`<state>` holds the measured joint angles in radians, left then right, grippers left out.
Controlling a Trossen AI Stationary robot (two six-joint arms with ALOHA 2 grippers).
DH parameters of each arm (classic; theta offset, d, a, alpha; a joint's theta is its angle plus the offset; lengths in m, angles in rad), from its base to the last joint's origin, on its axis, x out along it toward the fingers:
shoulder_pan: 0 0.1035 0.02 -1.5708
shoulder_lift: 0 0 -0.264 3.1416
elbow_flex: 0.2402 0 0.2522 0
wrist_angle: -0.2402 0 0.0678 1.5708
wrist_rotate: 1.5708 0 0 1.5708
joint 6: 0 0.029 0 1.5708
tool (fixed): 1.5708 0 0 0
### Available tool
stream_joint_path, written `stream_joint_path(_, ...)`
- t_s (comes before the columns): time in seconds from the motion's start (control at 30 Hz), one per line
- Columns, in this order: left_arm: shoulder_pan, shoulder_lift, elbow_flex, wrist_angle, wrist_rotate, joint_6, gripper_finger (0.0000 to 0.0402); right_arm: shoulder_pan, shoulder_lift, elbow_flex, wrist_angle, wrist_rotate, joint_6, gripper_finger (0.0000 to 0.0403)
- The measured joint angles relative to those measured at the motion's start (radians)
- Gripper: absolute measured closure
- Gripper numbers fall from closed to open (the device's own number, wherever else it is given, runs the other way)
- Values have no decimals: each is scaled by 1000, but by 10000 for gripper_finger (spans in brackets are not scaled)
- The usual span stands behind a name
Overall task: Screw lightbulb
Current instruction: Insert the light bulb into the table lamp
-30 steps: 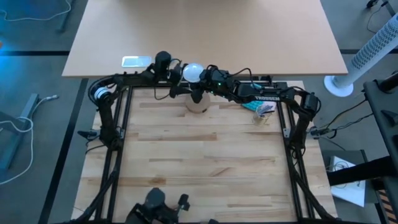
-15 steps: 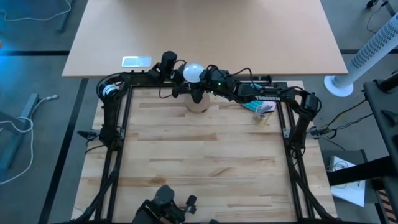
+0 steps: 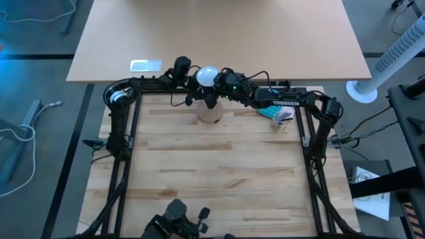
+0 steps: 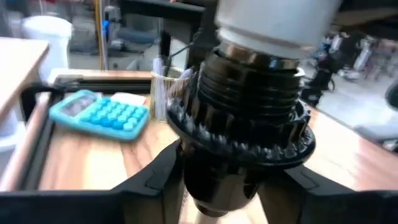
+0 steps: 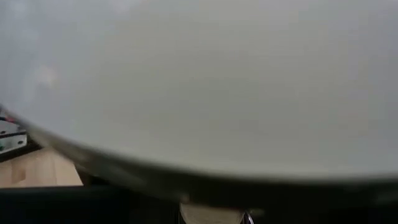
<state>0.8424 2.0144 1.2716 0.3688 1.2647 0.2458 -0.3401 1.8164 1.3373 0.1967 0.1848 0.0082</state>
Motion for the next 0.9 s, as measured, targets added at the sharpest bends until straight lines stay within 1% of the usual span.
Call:
stream_joint_path(0.07, -3, -13, -4, -1, -49, -20, 260, -3, 0, -1, -2, 10, -6, 263)
stream_joint_path(0.17, -11, -48, -29, -3, -159, -23, 260, -7, 0, -1, -2, 43, -9, 264)
stream_joint_path(0.3, -24, -96, -73, 7, -303, -38, 260, -13, 0, 0, -3, 54, -7, 258)
stream_joint_path(0.37, -33, -115, -102, 38, -354, -62, 260, -14, 0, 1, -3, 66, -5, 258)
stream_joint_path(0.5, -56, -140, -170, 154, -476, -141, 260, -17, 0, 0, -1, 74, 3, 263)
stream_joint_path(0.6, -84, -146, -205, 226, -609, -182, 260, -18, 0, 0, -3, 92, 17, 264)
stream_joint_path(0.73, -135, -149, -209, 237, -799, -168, 260, -23, 0, 0, -27, 139, 51, 257)
stream_joint_path(0.8, -152, -149, -209, 241, -855, -160, 246, -23, -2, 0, -41, 149, 53, 258)
stream_joint_path(0.9, -150, -150, -209, 244, -858, -148, 205, -23, -3, 1, -40, 148, 63, 262)
